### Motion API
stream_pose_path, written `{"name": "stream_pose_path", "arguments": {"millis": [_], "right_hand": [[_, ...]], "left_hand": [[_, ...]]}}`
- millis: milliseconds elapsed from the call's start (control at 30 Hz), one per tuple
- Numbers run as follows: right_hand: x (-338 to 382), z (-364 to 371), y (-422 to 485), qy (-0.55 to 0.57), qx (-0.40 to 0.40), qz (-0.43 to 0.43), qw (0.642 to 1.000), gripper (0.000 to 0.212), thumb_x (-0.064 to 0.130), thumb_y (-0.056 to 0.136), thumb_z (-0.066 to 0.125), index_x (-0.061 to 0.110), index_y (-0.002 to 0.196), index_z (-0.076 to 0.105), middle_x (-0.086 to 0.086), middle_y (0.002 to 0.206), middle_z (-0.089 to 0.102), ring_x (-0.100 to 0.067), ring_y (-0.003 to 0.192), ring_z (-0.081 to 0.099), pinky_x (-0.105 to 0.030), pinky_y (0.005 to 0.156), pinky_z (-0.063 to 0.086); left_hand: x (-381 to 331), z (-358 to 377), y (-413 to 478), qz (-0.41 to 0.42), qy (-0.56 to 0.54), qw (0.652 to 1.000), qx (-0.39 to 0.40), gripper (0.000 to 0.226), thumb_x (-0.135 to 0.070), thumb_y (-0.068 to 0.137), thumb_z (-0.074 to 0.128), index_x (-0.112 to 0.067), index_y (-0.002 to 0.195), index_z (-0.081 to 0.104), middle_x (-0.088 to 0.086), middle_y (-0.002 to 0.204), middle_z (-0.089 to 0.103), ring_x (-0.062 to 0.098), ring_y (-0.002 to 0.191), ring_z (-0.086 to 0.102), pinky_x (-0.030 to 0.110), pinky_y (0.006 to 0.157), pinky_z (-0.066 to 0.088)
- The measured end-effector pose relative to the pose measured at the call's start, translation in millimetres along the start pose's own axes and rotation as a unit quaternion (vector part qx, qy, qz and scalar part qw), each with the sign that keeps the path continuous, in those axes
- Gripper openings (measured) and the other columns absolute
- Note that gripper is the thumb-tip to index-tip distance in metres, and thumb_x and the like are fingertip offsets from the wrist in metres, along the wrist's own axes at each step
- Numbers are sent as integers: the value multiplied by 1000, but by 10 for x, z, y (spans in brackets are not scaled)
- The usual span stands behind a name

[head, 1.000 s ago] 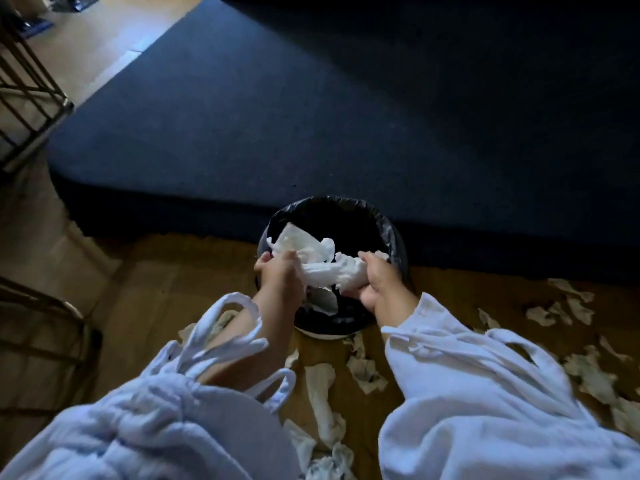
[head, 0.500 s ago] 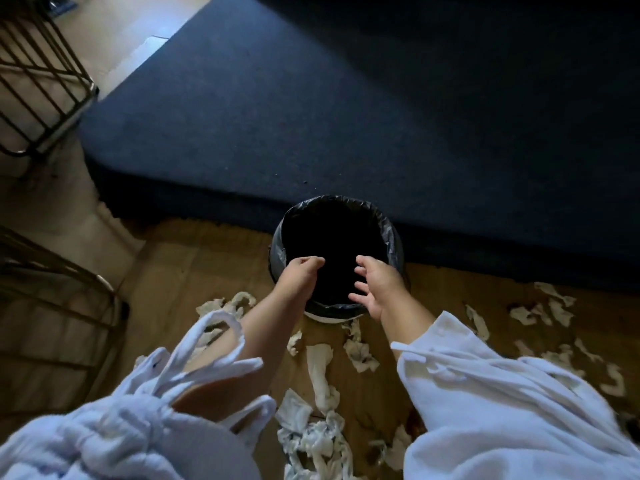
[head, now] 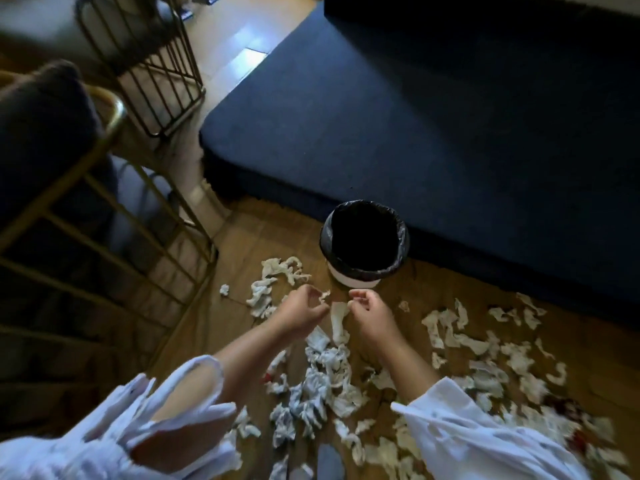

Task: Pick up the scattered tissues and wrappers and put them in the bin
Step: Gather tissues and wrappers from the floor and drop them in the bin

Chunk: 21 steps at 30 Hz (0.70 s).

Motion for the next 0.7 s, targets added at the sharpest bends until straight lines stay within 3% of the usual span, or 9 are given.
{"name": "stream_pose_path", "arguments": {"millis": [67, 200, 367, 500, 633, 700], "right_hand": [[-77, 157, -322, -27, 2, -5, 1000, 29, 15, 93, 47, 10, 121, 50, -8, 119, 56, -17, 105, 51, -28, 87, 43], [-293, 547, -951, -54, -18, -1, 998, 30, 18, 93, 47, 12, 122, 50, -9, 123, 54, -18, 108, 52, -25, 84, 42], [-462, 1190, -1733, -55, -52, 8, 997, 29, 19, 93, 47, 14, 120, 51, -8, 119, 57, -21, 107, 55, -31, 86, 47], [-574, 1678, -2519, -43, -99, 11, 994, 29, 16, 91, 47, 11, 120, 52, -9, 117, 57, -23, 107, 55, -31, 88, 44], [-761, 2010, -3373, -29, -123, 9, 992, 33, 16, 92, 49, 9, 123, 51, -7, 120, 55, -19, 110, 52, -27, 88, 42], [-880, 2075, -3747, -19, -132, 15, 991, 31, 18, 93, 49, 9, 122, 52, -7, 120, 55, -16, 109, 51, -24, 84, 40]], "left_hand": [[176, -160, -316, -2, 19, 1000, -13, 39, -28, 89, 57, -12, 123, 51, 6, 126, 54, 20, 108, 56, 29, 82, 48], [642, -378, -887, -13, 23, 1000, 4, 33, -28, 89, 58, -14, 119, 52, 7, 125, 56, 19, 105, 57, 36, 90, 50], [1211, -638, -1598, 40, 72, 996, 43, 35, -28, 91, 55, -16, 124, 48, 4, 130, 49, 7, 99, 47, 16, 73, 40], [1621, -759, -2281, 82, 112, 987, 79, 36, -23, 91, 55, -12, 125, 49, 7, 127, 54, 15, 105, 53, 25, 85, 45], [1956, -782, -2991, 118, 154, 972, 130, 25, -25, 92, 54, -15, 114, 52, 4, 111, 56, 15, 99, 54, 29, 83, 47], [2093, -759, -3276, 139, 166, 966, 141, 25, -22, 92, 54, -12, 115, 52, 3, 107, 54, 12, 94, 50, 25, 78, 44]]}}
Point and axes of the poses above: each hand's wrist, its own y-axis towards the middle knuckle, its own z-axis out of the palm, x = y × z, the point moved 5 cm from there along y, towards the middle knuckle
